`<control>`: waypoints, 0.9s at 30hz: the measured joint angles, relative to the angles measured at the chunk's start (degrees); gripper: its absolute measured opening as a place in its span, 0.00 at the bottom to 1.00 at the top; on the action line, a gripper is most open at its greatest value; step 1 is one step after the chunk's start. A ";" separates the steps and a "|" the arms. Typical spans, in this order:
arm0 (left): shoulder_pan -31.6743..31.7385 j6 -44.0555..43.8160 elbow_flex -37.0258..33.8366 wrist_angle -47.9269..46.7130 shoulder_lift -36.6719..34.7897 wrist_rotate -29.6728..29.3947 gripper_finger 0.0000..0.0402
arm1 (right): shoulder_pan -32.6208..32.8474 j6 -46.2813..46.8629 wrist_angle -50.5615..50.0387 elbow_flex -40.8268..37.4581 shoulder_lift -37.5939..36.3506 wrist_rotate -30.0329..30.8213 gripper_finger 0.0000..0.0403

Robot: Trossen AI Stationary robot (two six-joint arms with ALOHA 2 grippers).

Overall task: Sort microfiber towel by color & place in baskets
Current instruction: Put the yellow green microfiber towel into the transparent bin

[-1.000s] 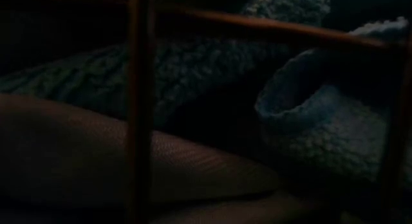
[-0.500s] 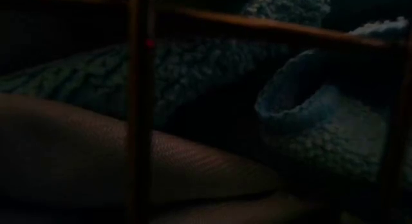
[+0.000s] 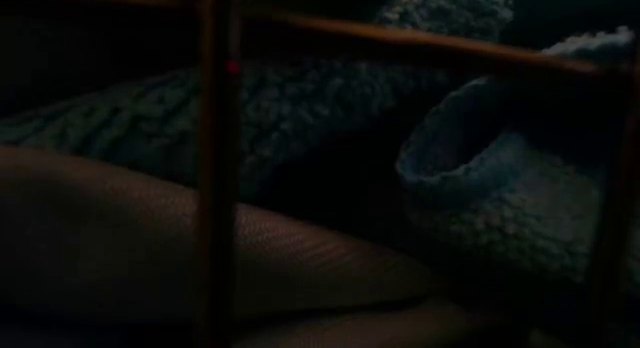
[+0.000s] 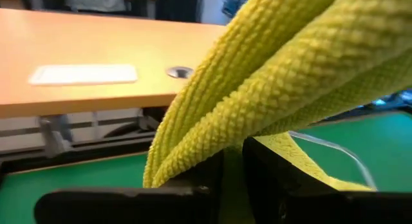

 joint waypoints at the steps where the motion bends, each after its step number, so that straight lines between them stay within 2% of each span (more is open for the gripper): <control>1: 0.07 0.00 0.00 -0.02 0.00 1.48 0.14 | 0.00 0.02 -0.76 0.00 -0.06 -0.02 0.00; 7: -0.36 0.00 0.00 -0.09 -0.09 13.49 0.14 | 0.00 0.00 -7.27 0.02 -0.11 0.00 0.00; 11: -1.58 0.08 0.00 -0.09 -0.26 19.32 0.14 | -0.39 0.00 -12.57 0.01 -0.11 0.00 0.00; 15: -3.27 1.65 0.00 0.00 -0.46 22.17 0.14 | -1.46 0.14 -14.49 -0.46 0.15 -0.06 0.00; 22: -7.29 3.40 0.00 0.40 -1.58 23.50 0.14 | -4.07 2.68 -13.87 -3.60 0.31 -0.33 0.00; 27: -10.46 5.60 1.35 0.35 -3.93 23.72 0.14 | -5.69 6.38 -13.22 -6.35 0.34 -4.79 0.00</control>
